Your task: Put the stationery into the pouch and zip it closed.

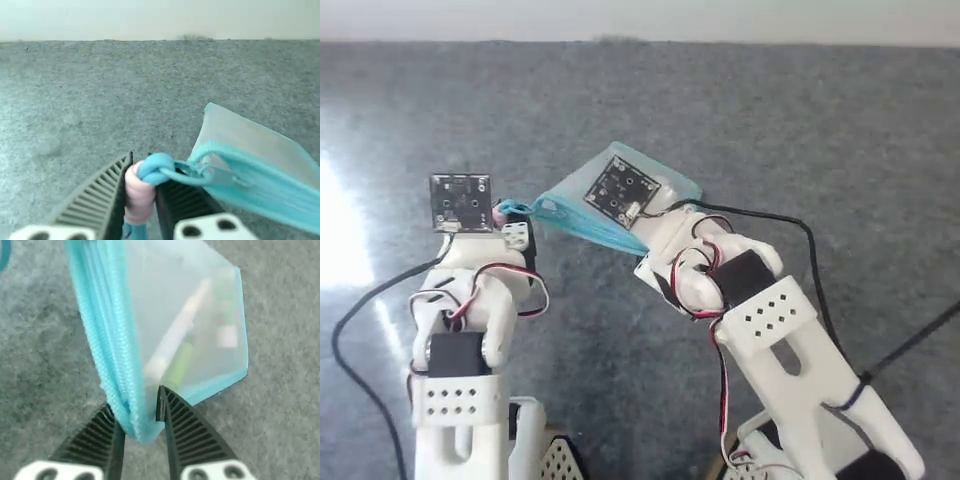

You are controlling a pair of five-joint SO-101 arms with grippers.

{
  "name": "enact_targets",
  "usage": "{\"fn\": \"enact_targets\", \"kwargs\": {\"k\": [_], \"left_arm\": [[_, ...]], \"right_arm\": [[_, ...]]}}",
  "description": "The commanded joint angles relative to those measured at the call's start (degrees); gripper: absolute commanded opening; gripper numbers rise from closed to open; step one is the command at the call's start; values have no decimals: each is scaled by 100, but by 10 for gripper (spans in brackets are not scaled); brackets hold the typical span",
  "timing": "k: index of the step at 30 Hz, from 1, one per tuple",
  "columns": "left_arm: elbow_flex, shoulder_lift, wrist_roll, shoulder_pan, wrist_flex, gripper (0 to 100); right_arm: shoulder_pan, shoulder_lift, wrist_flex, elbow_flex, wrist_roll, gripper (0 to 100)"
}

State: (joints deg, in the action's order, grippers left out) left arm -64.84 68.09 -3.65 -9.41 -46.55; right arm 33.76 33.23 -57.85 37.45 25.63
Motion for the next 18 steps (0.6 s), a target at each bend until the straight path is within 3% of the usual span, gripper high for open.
{"fn": "enact_targets", "kwargs": {"k": [1,13,15,18], "left_arm": [[347,70,123,-360,18,10],[-84,105,404,-316,264,19],[-92,105,404,-158,211,87],[-92,114,404,220,-26,284]], "right_arm": [[-523,523,75,475,325,8],[-1349,1420,31,967,756,8],[-1358,1349,22,958,571,12],[-1367,1358,-154,958,431,80]]}}
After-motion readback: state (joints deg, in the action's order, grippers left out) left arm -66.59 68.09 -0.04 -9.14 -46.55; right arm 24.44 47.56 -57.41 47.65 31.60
